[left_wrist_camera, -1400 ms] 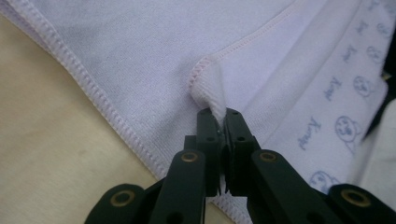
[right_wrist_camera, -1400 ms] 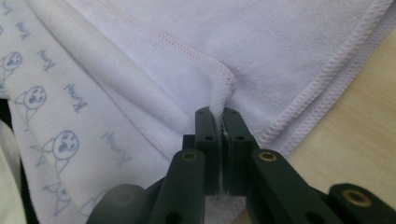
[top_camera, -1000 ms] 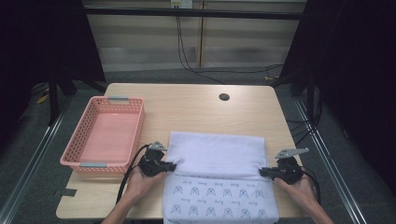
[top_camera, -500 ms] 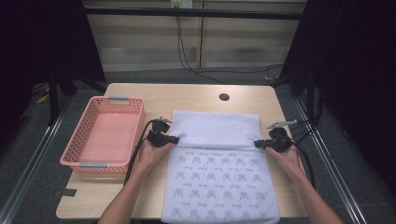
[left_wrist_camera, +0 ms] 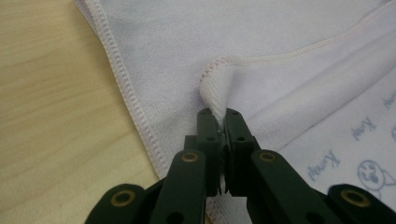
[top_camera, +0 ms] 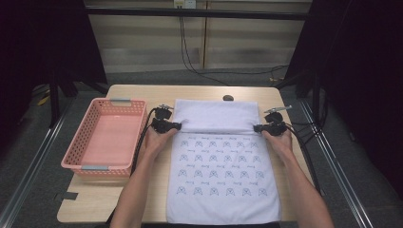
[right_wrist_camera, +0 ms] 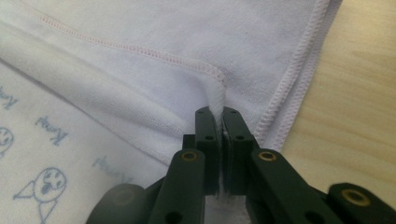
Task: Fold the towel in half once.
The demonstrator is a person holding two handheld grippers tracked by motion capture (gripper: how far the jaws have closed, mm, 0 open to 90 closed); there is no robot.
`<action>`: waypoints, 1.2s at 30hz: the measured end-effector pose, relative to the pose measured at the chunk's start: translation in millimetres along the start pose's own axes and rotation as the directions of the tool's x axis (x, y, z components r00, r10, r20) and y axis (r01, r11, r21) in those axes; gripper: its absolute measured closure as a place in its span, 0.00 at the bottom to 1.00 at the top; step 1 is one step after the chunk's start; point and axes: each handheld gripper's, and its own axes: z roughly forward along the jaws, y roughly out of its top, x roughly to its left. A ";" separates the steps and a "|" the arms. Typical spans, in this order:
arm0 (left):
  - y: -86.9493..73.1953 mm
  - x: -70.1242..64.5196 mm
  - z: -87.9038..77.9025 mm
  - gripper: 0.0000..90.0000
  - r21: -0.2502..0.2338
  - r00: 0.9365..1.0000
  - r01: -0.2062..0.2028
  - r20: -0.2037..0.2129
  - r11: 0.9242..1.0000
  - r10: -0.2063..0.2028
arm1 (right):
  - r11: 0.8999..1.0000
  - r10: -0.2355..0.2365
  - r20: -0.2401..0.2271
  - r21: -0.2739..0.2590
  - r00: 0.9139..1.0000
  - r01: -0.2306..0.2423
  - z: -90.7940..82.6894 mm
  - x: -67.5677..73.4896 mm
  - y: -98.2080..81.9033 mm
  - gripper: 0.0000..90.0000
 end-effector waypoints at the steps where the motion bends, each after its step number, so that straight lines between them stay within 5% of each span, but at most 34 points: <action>1: 0.6 1.4 -0.4 0.97 0.009 1.000 0.001 0.004 1.000 -0.001 | 1.000 0.021 -0.006 -0.008 1.000 -0.021 0.8 -1.0 -0.5 0.96; 4: 1.8 -4.0 -4.3 0.97 0.028 1.000 -0.013 -0.001 1.000 0.013 | 0.995 0.074 -0.050 -0.056 0.996 -0.077 -3.4 -4.6 -1.8 0.96; 9: 9.2 -17.5 -26.4 0.97 -0.060 0.999 -0.007 0.047 0.998 0.009 | 0.982 0.080 -0.115 -0.161 0.990 -0.098 -30.8 -7.7 7.9 0.97; 17: 21.0 -32.8 -70.2 0.97 -0.144 0.994 -0.064 0.084 0.987 0.077 | 0.962 0.011 -0.126 -0.270 0.992 -0.045 -83.7 -2.3 29.8 0.97; 20: 24.3 -33.5 -90.5 0.97 -0.199 0.991 -0.041 0.119 0.979 0.066 | 0.956 -0.006 -0.132 -0.291 0.991 -0.033 -101.7 0.1 36.5 0.97; 27: 34.6 -52.8 -138.4 0.97 -0.245 0.985 -0.118 0.093 0.962 0.145 | 0.944 -0.059 -0.145 -0.330 0.988 0.008 -137.9 15.9 54.0 0.97; 30: 38.8 -61.4 -162.3 0.97 -0.286 0.979 -0.134 0.112 0.949 0.172 | 0.943 -0.074 -0.144 -0.331 0.987 0.022 -153.6 22.2 59.8 0.97; 36: 44.7 -81.0 -201.8 0.97 -0.338 0.968 -0.174 0.114 0.925 0.224 | 0.922 -0.103 -0.145 -0.384 0.984 0.040 -187.8 36.4 67.1 0.97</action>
